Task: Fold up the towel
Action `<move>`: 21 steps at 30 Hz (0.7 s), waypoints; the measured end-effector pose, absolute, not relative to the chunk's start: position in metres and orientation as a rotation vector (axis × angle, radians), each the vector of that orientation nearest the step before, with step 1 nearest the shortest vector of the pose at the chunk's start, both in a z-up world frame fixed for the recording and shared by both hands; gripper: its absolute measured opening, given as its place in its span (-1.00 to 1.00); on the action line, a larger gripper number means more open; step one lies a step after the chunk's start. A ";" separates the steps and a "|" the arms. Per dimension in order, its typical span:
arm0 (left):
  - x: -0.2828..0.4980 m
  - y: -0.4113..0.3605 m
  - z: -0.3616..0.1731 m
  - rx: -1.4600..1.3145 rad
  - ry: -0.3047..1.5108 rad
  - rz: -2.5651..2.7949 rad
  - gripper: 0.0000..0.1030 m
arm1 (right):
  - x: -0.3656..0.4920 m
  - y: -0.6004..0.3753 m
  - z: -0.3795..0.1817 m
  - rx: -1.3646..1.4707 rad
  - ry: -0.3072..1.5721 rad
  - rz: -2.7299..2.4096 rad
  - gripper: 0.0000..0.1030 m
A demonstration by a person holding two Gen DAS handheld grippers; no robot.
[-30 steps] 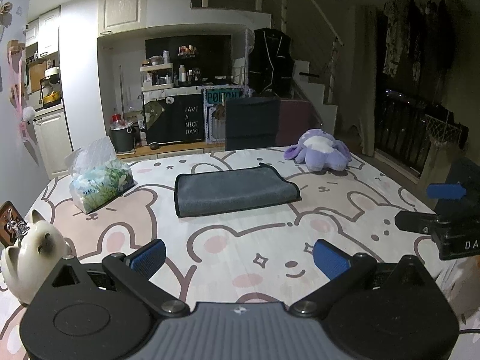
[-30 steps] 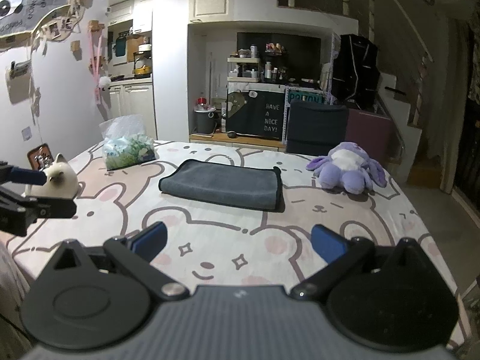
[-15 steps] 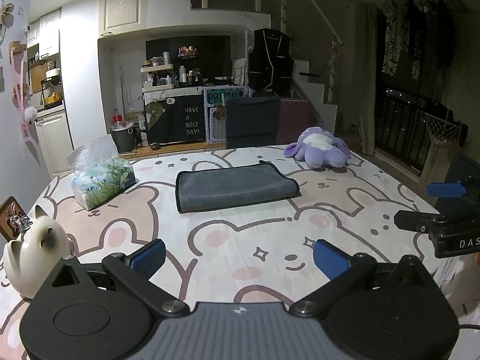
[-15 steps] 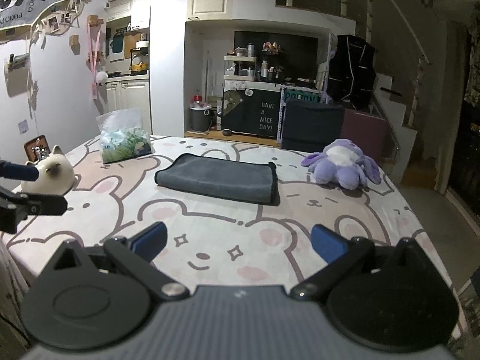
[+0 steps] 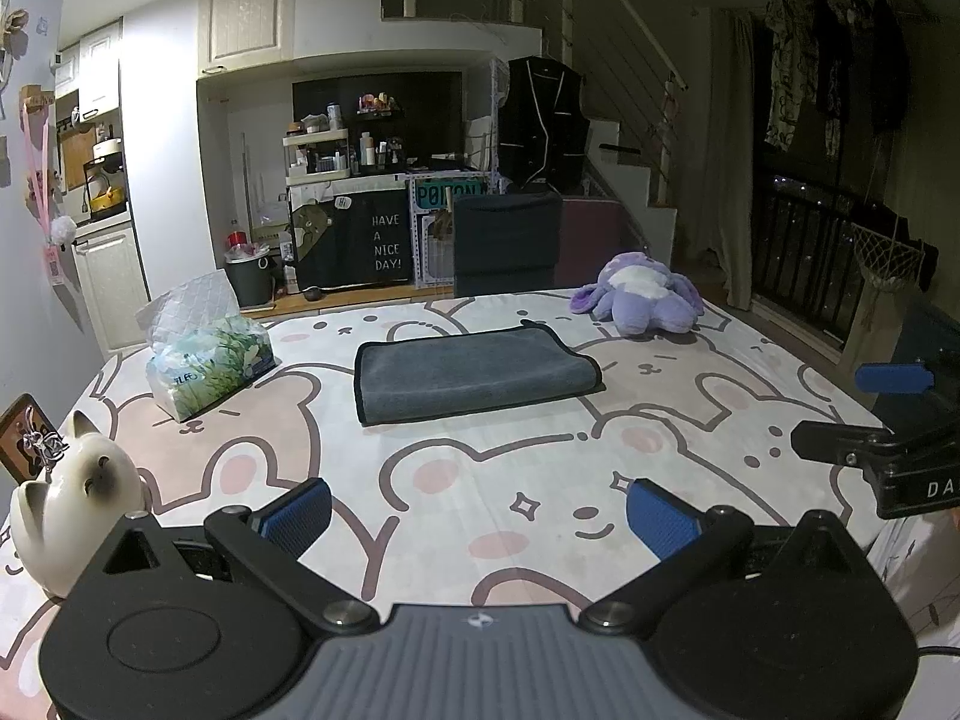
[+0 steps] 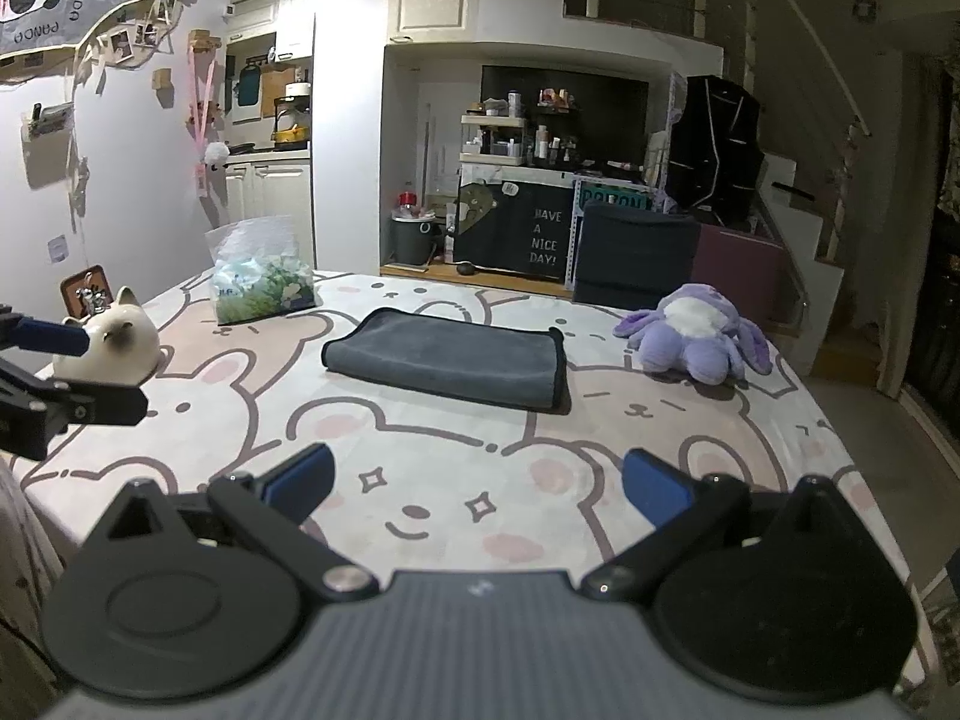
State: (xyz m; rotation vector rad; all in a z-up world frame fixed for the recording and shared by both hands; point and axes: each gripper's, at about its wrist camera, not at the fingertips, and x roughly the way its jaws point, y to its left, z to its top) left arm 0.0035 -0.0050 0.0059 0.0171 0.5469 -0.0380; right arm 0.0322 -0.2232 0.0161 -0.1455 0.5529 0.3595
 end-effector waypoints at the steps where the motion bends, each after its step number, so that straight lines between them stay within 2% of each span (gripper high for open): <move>1: 0.004 -0.005 0.006 0.017 0.547 -0.039 1.00 | 0.032 -0.223 0.016 -0.145 0.553 0.360 0.99; 21: 0.002 -0.004 0.006 0.017 0.545 -0.039 1.00 | 0.029 -0.224 0.015 -0.136 0.552 0.366 0.99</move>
